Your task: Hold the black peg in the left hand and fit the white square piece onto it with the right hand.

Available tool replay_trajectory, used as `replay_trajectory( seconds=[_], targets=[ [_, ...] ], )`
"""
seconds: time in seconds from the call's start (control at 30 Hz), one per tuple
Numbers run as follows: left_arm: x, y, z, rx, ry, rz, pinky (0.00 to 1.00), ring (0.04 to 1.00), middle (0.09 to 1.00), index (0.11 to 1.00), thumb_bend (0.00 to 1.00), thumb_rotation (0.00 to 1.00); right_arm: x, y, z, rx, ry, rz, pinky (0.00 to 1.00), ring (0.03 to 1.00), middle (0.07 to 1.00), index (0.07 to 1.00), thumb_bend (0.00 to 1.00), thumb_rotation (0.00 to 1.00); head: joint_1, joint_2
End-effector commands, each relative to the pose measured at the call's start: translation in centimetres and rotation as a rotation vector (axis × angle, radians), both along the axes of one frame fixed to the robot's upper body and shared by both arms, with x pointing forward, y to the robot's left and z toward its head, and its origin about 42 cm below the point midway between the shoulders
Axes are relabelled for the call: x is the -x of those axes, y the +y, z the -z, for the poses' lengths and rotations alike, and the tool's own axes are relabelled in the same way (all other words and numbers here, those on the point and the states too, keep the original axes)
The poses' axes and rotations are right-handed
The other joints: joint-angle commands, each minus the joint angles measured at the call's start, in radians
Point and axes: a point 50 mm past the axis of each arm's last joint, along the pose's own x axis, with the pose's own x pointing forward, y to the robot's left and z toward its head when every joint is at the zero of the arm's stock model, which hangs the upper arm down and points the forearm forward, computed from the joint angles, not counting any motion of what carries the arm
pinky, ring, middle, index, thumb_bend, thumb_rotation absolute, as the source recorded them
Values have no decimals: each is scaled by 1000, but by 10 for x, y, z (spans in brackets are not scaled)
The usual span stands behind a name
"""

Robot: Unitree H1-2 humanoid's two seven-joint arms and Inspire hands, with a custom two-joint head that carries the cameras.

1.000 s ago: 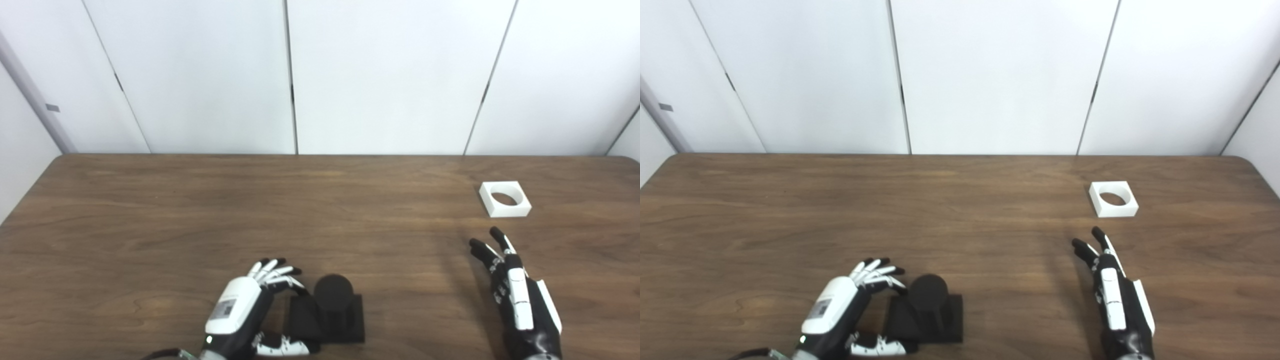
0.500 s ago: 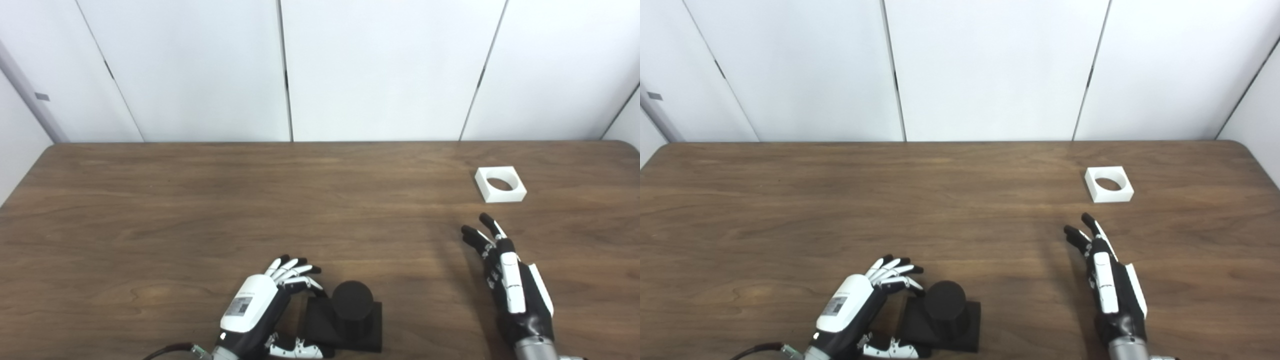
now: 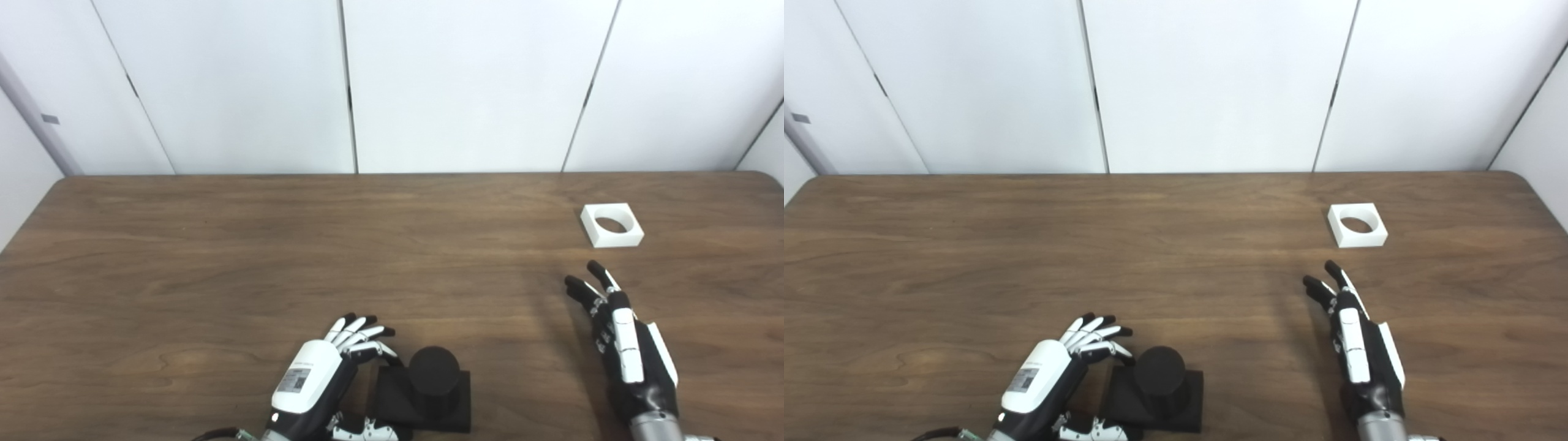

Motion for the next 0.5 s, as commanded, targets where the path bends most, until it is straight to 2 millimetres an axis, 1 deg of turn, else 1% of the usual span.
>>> replay_trajectory(
  seconds=[0.0, 0.03, 0.17, 0.2, 0.23, 0.27, 0.33, 0.4, 0.43, 0.47],
  targets=[
    [-3, 0, -1, -20, -14, 0, 1000, 930, 843, 486, 506, 48, 3, 15, -2, -73, -38, 23, 1000, 885, 842, 941, 550, 959, 0, 1],
    [-4, 0, -1, -21, -15, -2, 1000, 926, 839, 486, 506, 48, 3, 15, -2, -79, -38, 24, 1000, 885, 840, 941, 549, 957, -26, -6],
    [-3, 0, -4, -32, 5, -5, 1000, 923, 834, 487, 506, 49, 2, 15, -1, -97, -40, 24, 1000, 878, 842, 942, 533, 953, -26, -6],
    [-4, 1, -6, -39, 15, -2, 1000, 928, 840, 487, 506, 48, 2, 15, -1, -97, -41, 25, 1000, 881, 841, 941, 534, 948, -53, -18],
    [-5, 2, -7, -42, 18, 2, 1000, 932, 843, 487, 506, 48, 1, 15, -2, -94, -42, 23, 1000, 879, 839, 941, 528, 947, -69, -20],
    [-5, 3, -7, -43, 19, 3, 1000, 932, 844, 488, 507, 47, 1, 15, -3, -89, -44, 21, 1000, 879, 839, 945, 523, 954, -69, -20],
    [-6, 6, -8, -38, 17, -3, 1000, 929, 839, 488, 508, 46, -1, 14, -7, -72, -46, 19, 1000, 890, 840, 952, 514, 964, -102, -25],
    [-8, 9, -8, -34, 18, -8, 1000, 927, 836, 488, 508, 45, -6, 9, -13, -33, -53, 24, 1000, 897, 840, 952, 548, 911, -119, -28],
    [-9, 10, -8, -33, 17, -8, 1000, 928, 837, 488, 508, 45, -10, 5, -17, -8, -63, 27, 1000, 886, 838, 947, 559, 842, -129, -31],
    [-9, 11, -9, -33, 16, -8, 1000, 928, 837, 488, 508, 45, -13, 2, -20, 9, -69, 29, 1000, 884, 838, 947, 557, 824, -129, -31]
  ],
)
